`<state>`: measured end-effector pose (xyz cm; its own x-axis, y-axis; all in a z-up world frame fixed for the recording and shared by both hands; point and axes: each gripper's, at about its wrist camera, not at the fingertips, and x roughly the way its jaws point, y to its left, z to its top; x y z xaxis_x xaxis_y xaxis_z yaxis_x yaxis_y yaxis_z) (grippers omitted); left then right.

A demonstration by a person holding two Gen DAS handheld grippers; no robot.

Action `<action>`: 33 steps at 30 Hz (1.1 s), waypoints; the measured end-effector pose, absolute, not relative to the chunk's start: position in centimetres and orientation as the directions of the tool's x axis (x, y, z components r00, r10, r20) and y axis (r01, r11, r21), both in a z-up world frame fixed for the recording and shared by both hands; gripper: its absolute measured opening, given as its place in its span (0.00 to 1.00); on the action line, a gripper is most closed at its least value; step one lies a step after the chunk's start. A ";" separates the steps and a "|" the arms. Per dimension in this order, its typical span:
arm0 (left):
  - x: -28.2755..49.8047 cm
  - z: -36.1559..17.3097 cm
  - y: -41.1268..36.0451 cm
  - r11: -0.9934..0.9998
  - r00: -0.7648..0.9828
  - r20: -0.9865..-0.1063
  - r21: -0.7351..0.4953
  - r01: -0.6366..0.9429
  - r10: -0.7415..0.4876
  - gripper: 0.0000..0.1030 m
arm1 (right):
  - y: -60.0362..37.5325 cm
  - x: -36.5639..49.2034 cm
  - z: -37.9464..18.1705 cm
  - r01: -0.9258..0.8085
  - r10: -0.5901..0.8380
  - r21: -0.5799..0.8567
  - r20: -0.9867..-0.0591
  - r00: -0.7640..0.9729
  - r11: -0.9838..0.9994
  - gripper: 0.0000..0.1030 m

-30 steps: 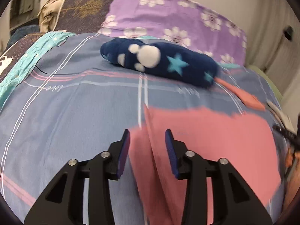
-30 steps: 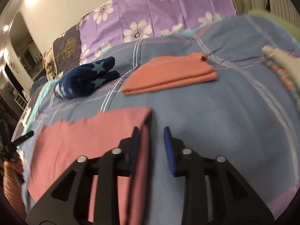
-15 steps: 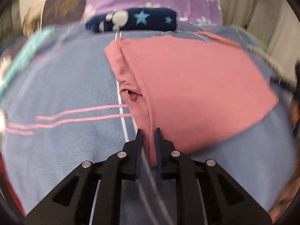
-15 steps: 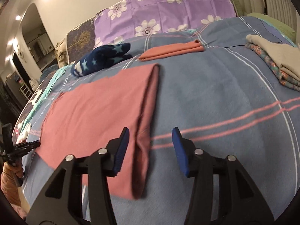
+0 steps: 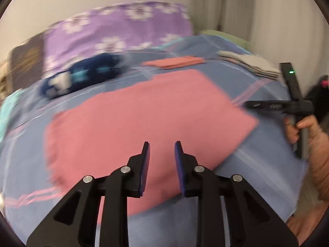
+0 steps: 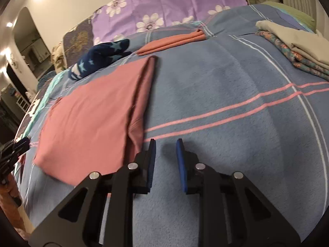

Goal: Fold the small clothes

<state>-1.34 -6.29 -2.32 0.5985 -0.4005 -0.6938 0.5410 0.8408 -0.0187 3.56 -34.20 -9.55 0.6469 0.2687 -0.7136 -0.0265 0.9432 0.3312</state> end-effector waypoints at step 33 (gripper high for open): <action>2.5 -8.4 -22.7 0.746 0.346 -0.784 -0.213 0.631 -0.516 0.08 | -38.2 13.8 -6.1 -0.051 0.416 0.466 -0.730 0.542 0.883 0.29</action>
